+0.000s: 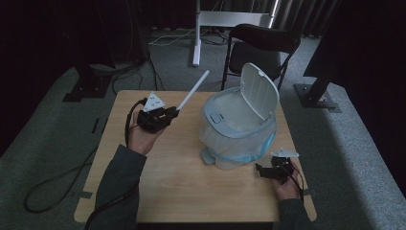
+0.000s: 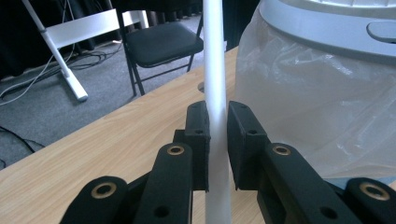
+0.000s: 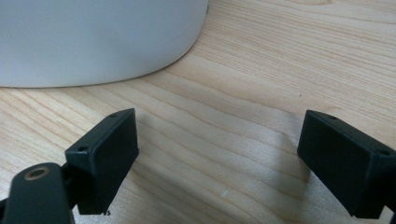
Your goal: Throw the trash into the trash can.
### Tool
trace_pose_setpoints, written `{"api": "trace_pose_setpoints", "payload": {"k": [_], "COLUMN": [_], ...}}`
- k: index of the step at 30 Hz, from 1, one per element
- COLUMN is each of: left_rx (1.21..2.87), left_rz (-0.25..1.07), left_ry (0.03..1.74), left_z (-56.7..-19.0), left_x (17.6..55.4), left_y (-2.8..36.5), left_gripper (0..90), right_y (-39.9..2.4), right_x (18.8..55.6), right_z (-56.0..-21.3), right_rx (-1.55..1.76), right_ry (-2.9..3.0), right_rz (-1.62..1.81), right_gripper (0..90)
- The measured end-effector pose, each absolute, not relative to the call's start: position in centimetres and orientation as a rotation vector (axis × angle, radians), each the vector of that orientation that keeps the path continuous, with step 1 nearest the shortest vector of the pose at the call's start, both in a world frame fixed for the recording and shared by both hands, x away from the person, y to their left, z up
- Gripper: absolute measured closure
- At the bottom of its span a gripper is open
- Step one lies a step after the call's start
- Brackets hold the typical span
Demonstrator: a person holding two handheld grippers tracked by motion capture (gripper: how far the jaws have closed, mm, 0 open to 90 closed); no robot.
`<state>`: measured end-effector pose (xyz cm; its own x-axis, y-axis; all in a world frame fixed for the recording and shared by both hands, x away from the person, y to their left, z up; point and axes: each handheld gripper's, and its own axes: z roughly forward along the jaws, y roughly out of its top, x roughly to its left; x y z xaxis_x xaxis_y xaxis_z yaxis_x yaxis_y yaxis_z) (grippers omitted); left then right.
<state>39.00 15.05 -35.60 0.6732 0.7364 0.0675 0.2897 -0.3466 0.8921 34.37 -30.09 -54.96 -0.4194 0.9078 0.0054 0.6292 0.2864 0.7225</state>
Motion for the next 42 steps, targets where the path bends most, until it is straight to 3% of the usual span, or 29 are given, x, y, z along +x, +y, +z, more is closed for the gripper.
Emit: {"api": "trace_pose_setpoints", "payload": {"k": [42], "left_rx": [1.918], "left_rz": [0.594], "left_ry": [0.708], "left_z": [-33.2], "left_x": [38.6], "left_y": [12.9], "left_gripper": [79.4], "right_y": [-30.1], "right_x": [34.4], "right_z": [-55.0], "right_rx": [1.381], "right_ry": [2.154], "right_rz": [0.923], "right_gripper": [11.3]}}
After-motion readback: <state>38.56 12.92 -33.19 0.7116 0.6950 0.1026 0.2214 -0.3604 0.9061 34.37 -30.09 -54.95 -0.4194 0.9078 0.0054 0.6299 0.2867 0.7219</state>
